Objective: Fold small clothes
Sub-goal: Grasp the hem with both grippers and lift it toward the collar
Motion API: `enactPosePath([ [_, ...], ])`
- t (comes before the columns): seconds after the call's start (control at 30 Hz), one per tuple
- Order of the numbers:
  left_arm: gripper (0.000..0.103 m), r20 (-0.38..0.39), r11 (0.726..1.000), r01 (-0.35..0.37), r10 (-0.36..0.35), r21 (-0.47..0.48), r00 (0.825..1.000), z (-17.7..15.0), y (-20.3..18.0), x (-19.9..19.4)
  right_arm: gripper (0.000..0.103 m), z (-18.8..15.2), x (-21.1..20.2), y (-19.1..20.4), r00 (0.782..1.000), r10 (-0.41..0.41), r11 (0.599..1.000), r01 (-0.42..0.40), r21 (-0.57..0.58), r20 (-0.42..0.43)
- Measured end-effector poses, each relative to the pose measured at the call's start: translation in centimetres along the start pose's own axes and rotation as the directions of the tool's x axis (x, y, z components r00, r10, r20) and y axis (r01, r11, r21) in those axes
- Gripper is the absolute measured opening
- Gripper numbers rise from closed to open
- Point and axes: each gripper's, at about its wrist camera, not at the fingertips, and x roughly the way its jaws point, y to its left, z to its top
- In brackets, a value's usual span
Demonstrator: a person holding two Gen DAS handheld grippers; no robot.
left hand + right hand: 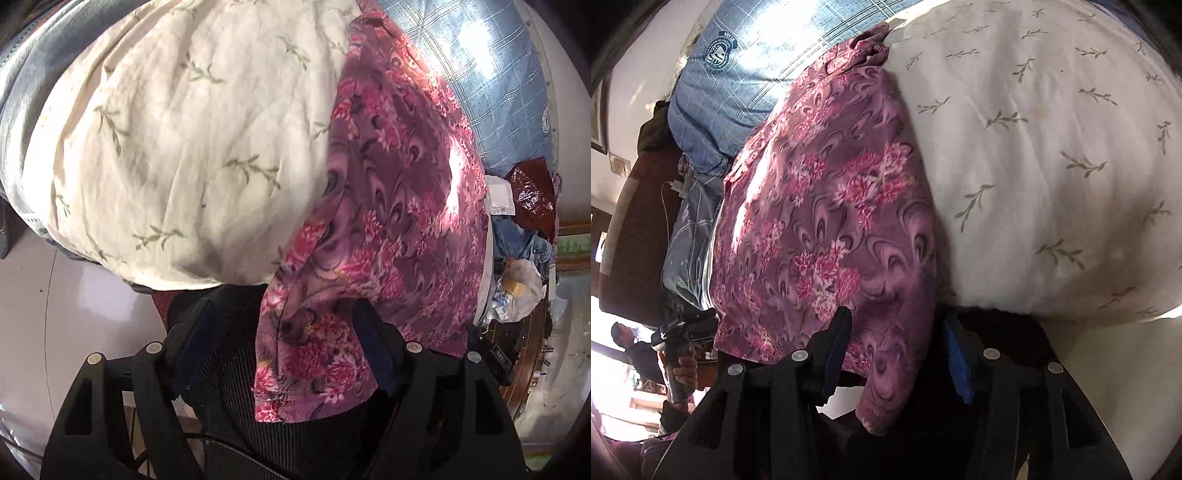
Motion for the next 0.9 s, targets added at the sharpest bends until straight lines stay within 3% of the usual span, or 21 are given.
enactPosePath([
  [0.1, 0.072, 0.006, 0.999, 0.045, -0.045, 0.0, 0.999, -0.8, -0.1, -0.1, 0.049, -0.1, 0.0, 0.2, 1.0, 0.014, 1.0, -0.014, -0.009, 0.003],
  [0.13, 0.057, 0.025, 0.999, 0.032, -0.032, 0.019, 0.999, -1.0, -0.5, -0.3, 0.044, -0.3, 0.0, 0.3, 1.0, 0.003, 0.999, -0.003, -0.033, 0.004],
  [0.17, 0.048, 0.038, 0.999, -0.004, 0.002, 0.051, 0.999, -1.2, -1.0, -0.4, 0.039, -0.3, 0.1, 0.7, 1.0, -0.013, 0.998, 0.013, -0.056, 0.003],
  [0.23, 0.031, 0.062, 0.997, -0.02, 0.015, 0.073, 0.998, -1.5, -1.6, -0.7, 0.004, -0.3, 0.3, 0.8, 0.999, -0.029, 0.996, 0.027, -0.088, -0.017],
  [0.27, 0.024, 0.072, 0.997, -0.018, 0.012, 0.079, 0.997, -1.5, -1.9, -1.0, 0.004, -0.5, 0.3, 1.0, 0.999, -0.033, 0.995, 0.031, -0.099, -0.02],
  [0.3, 0.002, 0.074, 0.996, 0.003, -0.009, 0.085, 0.997, -1.5, -2.1, -1.4, 0.004, -0.6, 0.1, 1.2, 0.999, -0.029, 0.994, 0.027, -0.108, -0.015],
  [0.37, 0.002, 0.063, 0.992, 0.1, -0.105, 0.075, 0.993, -1.5, -2.4, -2.2, 0.004, -0.5, -0.6, 1.5, 0.999, 0.039, 0.993, -0.038, -0.11, 0.003],
  [0.43, 0.002, 0.086, 0.986, 0.131, -0.14, 0.1, 0.986, -1.4, -3.3, -3.1, 0.004, -0.1, -1.9, 1.8, 0.989, 0.135, 0.986, -0.129, -0.109, 0.053],
  [0.53, 0.002, 0.122, 0.977, 0.182, -0.196, 0.115, 0.973, -0.5, -4.9, -3.9, 0.004, 1.1, -3.5, 2.1, 0.969, 0.217, 0.973, -0.204, -0.109, 0.122],
  [0.77, 0.002, 0.206, 0.953, 0.285, -0.3, 0.102, 0.931, 3.5, -7.4, -5.9, 0.004, 5.3, -5.2, 3.1, 0.932, 0.296, 0.954, -0.278, -0.11, 0.209],
  [0.9, 0.002, 0.274, 0.955, 0.285, -0.297, 0.083, 0.915, 7.0, -8.7, -6.8, 0.004, 8.7, -5.5, 3.8, 0.907, 0.328, 0.944, -0.312, -0.105, 0.262],
])
